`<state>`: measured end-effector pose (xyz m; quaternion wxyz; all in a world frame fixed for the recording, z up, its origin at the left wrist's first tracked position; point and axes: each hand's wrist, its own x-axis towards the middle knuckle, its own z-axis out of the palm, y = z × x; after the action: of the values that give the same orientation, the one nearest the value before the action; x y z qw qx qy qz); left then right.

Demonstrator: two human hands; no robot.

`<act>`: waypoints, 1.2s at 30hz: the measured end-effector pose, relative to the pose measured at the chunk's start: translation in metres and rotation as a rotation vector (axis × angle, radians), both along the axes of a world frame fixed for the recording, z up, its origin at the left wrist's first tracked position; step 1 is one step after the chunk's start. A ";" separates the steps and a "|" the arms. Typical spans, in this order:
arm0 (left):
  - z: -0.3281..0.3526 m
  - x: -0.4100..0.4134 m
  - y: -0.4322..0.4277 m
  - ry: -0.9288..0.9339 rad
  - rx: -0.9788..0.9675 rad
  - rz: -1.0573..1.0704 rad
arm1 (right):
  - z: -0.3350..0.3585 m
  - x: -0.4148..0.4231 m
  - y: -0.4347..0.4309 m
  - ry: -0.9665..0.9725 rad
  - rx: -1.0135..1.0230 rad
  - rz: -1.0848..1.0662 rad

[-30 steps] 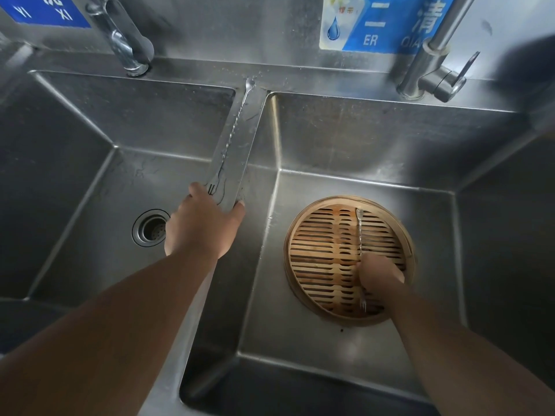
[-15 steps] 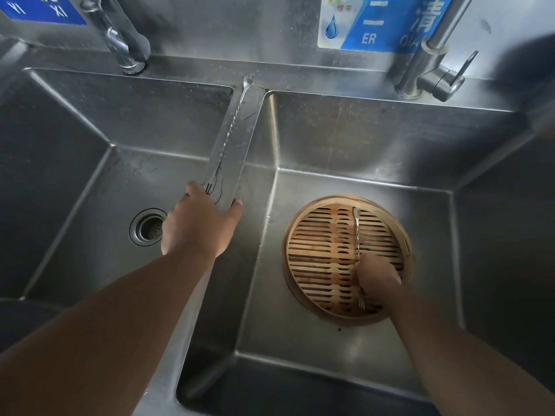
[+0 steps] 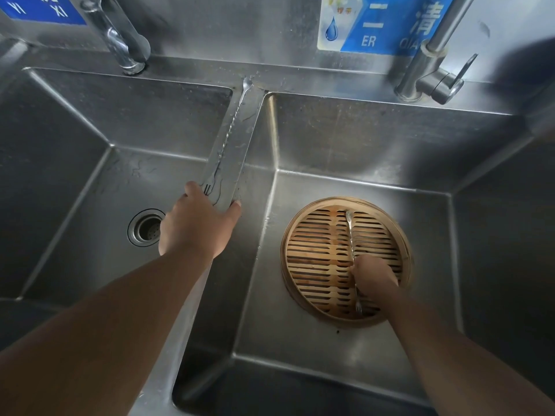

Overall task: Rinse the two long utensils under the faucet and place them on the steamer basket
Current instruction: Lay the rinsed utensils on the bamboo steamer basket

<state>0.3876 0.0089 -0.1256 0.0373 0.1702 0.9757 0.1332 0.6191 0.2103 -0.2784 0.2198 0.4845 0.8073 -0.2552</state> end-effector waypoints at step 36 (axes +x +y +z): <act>0.002 -0.003 0.000 -0.033 0.001 0.002 | -0.001 0.006 0.005 0.051 -0.057 -0.015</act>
<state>0.3849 0.0088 -0.1237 0.0533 0.1672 0.9750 0.1363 0.6254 0.2157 -0.2794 0.2112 0.4773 0.8014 -0.2921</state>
